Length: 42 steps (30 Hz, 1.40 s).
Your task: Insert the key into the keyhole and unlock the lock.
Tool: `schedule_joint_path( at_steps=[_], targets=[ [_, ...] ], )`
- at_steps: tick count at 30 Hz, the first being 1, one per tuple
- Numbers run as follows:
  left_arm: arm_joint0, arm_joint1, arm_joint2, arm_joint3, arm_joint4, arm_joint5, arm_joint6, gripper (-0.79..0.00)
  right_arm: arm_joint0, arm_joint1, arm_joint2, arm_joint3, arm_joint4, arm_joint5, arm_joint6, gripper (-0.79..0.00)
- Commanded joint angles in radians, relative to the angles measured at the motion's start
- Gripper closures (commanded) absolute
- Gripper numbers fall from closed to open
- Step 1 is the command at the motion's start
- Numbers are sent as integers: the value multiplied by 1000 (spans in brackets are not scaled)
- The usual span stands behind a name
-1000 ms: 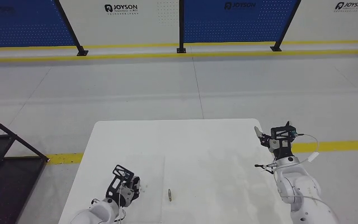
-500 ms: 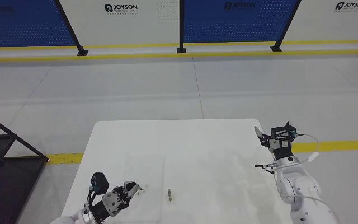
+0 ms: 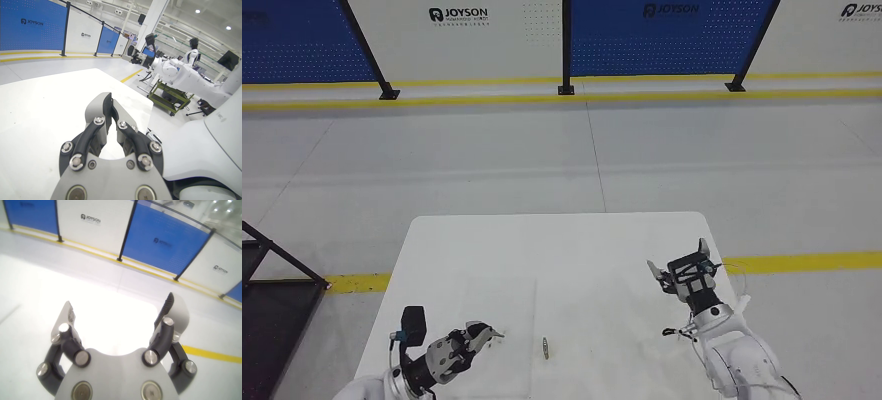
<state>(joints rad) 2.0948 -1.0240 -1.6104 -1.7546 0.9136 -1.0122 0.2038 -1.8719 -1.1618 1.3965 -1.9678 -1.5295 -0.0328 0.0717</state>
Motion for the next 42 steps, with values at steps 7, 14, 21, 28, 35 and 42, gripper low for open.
schedule_joint_path(
  at_steps=[7, 14, 21, 28, 35, 42],
  targets=[
    [0, 1, -1, 2, -1, 0, 0, 0, -63, -2, -176, -13, -140, -121, 40, -785],
    [0, 1, -1, 2, -1, 0, 0, 0, -39, -15, -343, 77, -181, -203, 79, -785],
    [0, 1, -1, 2, -1, 0, 0, 0, 36, -46, -471, 189, -80, -168, 118, -785],
    [0, 1, -1, 2, -1, 0, 0, 0, 123, -82, -566, 297, 19, -102, 136, -785],
    [0, 1, -1, 2, -1, 0, 0, 0, 174, -102, -621, 363, 25, -59, 117, -606],
    [0, 1, -1, 2, -1, 0, 0, 0, 201, -110, -643, 397, 15, -47, 100, -385]
  ],
)
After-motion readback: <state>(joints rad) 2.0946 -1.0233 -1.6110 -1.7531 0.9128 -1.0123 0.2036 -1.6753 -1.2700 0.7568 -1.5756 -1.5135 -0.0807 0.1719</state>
